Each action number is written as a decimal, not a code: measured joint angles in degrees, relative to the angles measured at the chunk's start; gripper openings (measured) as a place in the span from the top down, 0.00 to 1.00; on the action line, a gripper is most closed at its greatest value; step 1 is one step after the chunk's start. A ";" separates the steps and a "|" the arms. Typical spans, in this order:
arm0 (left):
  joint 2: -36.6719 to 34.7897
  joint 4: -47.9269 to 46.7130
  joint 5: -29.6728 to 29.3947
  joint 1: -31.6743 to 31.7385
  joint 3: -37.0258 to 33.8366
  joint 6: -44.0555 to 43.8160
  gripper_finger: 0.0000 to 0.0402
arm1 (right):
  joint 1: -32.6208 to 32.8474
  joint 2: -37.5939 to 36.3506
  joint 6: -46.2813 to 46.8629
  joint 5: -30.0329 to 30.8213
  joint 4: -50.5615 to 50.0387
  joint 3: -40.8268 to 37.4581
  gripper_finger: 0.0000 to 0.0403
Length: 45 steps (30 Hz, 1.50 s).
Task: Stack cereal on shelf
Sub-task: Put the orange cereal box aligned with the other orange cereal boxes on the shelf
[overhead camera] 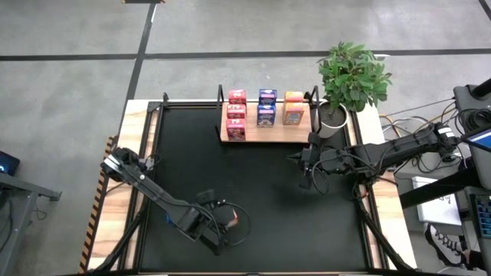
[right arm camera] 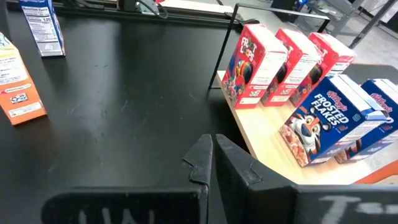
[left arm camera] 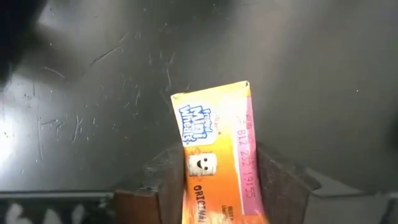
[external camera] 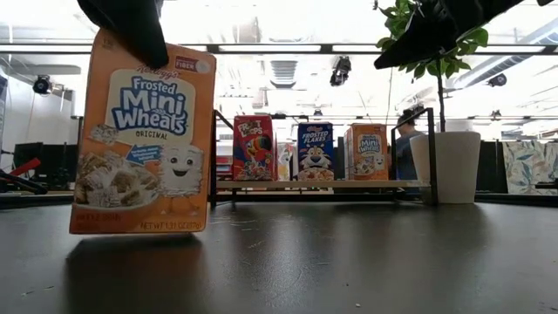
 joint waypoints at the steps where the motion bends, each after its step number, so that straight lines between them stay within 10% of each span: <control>1: -0.10 -0.02 0.00 0.04 0.00 0.62 0.62 | 0.09 0.00 0.00 0.00 0.00 0.00 0.97; 24: -2.44 12.67 3.43 25.02 12.85 65.44 0.66 | 13.08 -10.50 -6.05 0.11 5.50 -5.58 0.97; 45: 7.23 39.34 14.04 45.71 12.39 73.77 0.66 | 14.14 -12.88 -7.45 -0.02 8.51 -7.41 0.97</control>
